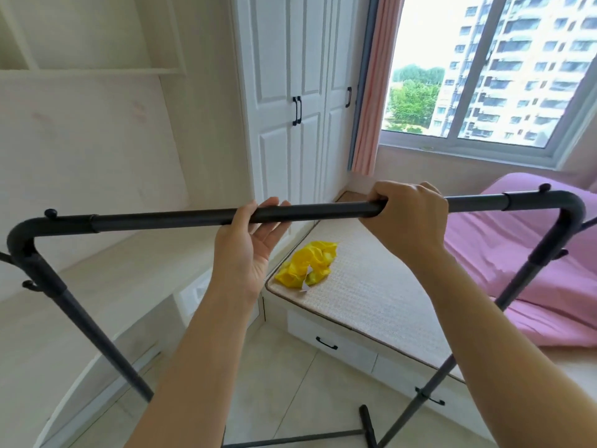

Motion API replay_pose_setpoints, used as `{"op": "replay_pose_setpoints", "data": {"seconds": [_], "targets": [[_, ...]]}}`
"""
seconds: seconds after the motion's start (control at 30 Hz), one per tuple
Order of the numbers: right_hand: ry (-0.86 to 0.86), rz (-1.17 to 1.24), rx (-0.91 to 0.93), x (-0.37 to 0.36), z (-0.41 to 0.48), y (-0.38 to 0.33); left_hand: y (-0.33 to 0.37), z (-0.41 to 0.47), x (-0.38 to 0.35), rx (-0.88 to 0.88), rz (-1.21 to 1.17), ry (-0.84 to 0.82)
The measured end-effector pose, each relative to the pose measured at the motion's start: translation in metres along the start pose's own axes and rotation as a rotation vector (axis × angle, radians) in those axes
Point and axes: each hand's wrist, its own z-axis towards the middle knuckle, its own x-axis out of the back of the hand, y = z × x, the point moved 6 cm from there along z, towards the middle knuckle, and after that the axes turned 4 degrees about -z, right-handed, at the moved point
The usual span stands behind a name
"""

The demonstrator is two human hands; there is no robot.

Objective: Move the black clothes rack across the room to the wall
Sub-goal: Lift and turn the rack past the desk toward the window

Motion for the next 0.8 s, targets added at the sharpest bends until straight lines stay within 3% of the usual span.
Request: {"op": "replay_pose_setpoints", "data": {"seconds": [0.8], "targets": [[0.048,-0.427,-0.299,0.101,-0.058,0.161,-0.166,-0.011,-0.115,0.402,0.001,-0.320]]}}
